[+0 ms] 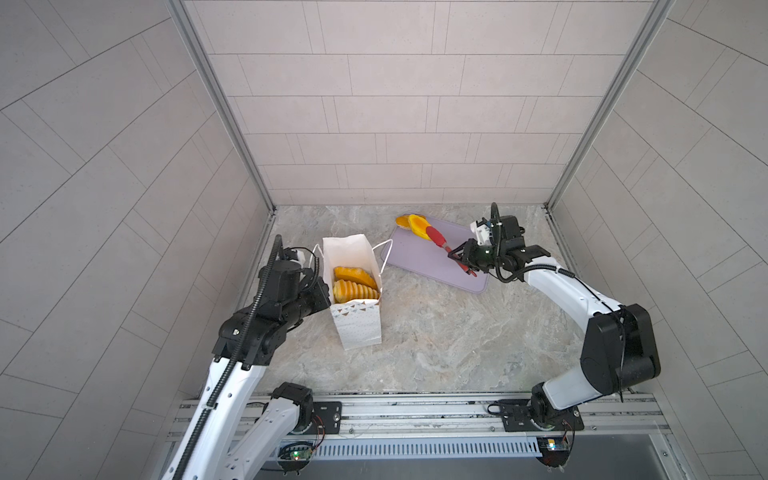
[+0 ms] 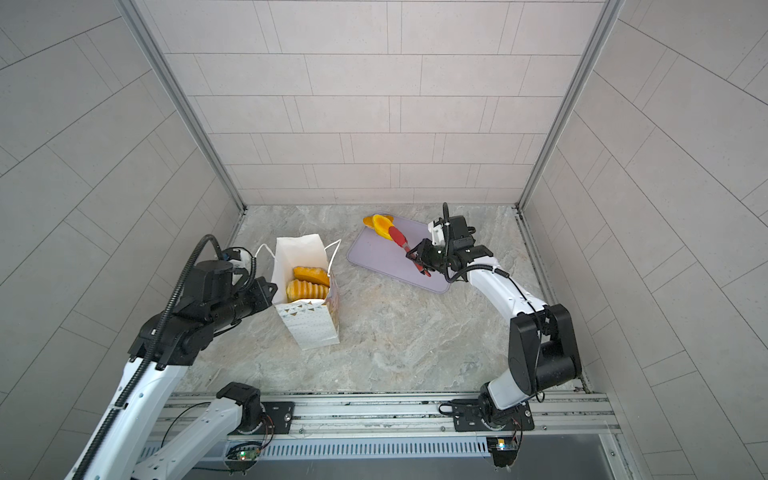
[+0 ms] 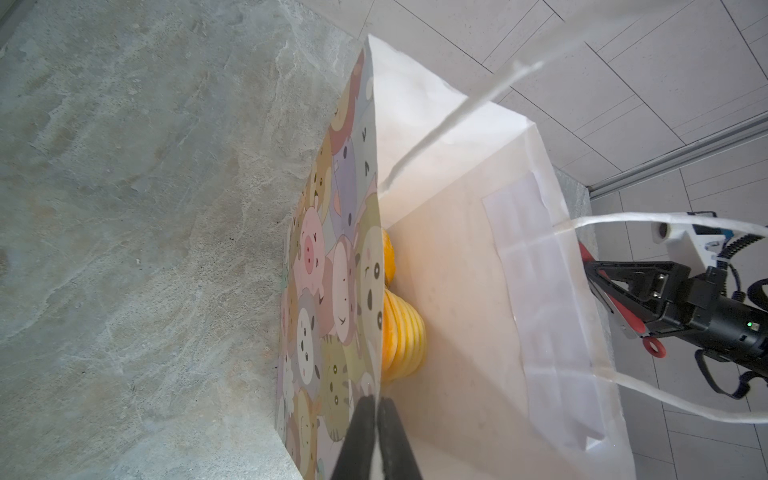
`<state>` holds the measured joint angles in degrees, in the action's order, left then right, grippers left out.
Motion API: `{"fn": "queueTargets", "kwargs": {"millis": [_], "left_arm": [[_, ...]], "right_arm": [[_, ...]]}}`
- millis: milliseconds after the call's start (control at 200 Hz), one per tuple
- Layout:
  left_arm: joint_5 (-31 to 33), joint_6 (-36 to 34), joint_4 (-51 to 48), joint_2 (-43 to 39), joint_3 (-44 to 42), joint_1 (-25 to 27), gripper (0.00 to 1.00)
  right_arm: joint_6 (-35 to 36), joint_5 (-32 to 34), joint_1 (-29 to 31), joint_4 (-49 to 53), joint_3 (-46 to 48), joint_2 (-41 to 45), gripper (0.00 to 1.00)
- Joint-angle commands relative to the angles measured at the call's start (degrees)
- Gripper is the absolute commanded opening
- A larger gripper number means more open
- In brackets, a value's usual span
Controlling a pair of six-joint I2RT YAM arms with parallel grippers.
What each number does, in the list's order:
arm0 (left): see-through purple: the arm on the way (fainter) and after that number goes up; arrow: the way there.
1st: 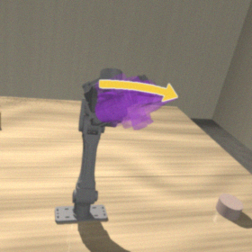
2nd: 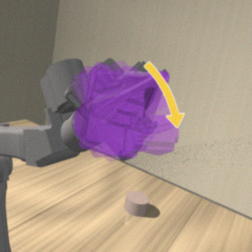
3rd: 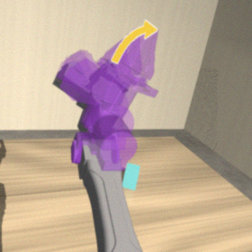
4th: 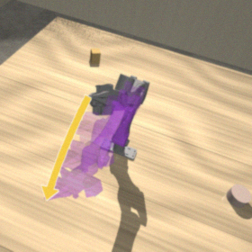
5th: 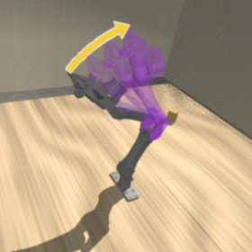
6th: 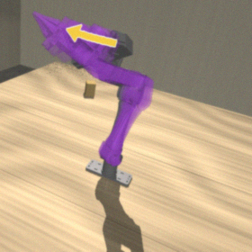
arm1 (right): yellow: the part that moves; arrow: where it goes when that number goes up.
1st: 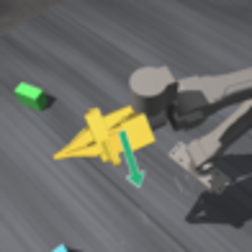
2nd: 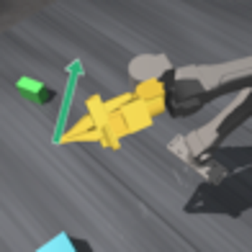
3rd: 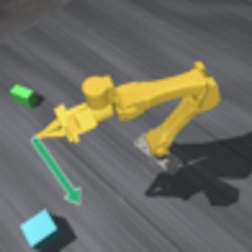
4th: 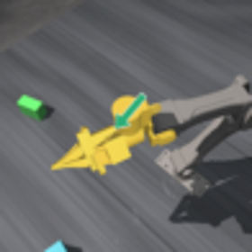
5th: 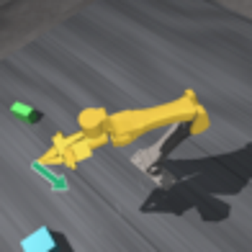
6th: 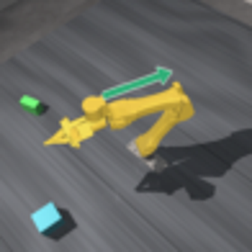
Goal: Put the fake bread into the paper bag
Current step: 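Squeeze the tongs on the yellow bun half and lift it, then carry the yellow bun half in the tongs over the bag mouth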
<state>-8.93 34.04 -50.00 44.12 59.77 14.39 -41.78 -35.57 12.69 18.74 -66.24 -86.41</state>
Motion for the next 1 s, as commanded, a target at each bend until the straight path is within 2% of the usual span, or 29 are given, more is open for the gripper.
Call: {"fn": "queueTargets", "kwargs": {"millis": [0, 230, 440, 991], "left_arm": [[0.5, -0.5, -0.2, -0.7, 0.9, 0.1, 0.07], [0.7, -0.3, 0.0, -0.9, 0.9, 0.1, 0.07], [0.6, -0.3, 0.5, -0.7, 0.9, 0.1, 0.07], [0.1, 0.1, 1.0, -0.6, 1.1, 0.1, 0.07]], "right_arm": [[5.6, 3.7, -0.1, 6.9, -4.2, 4.1, 0.26], [13.2, 11.2, 1.3, 16.6, -10.6, 9.9, 0.26], [16.8, 17.7, 3.9, 21.0, -14.7, 14.9, 0.27], [25.8, 35.6, 20.4, 33.4, -33.1, 14.9, 0.27]]}}
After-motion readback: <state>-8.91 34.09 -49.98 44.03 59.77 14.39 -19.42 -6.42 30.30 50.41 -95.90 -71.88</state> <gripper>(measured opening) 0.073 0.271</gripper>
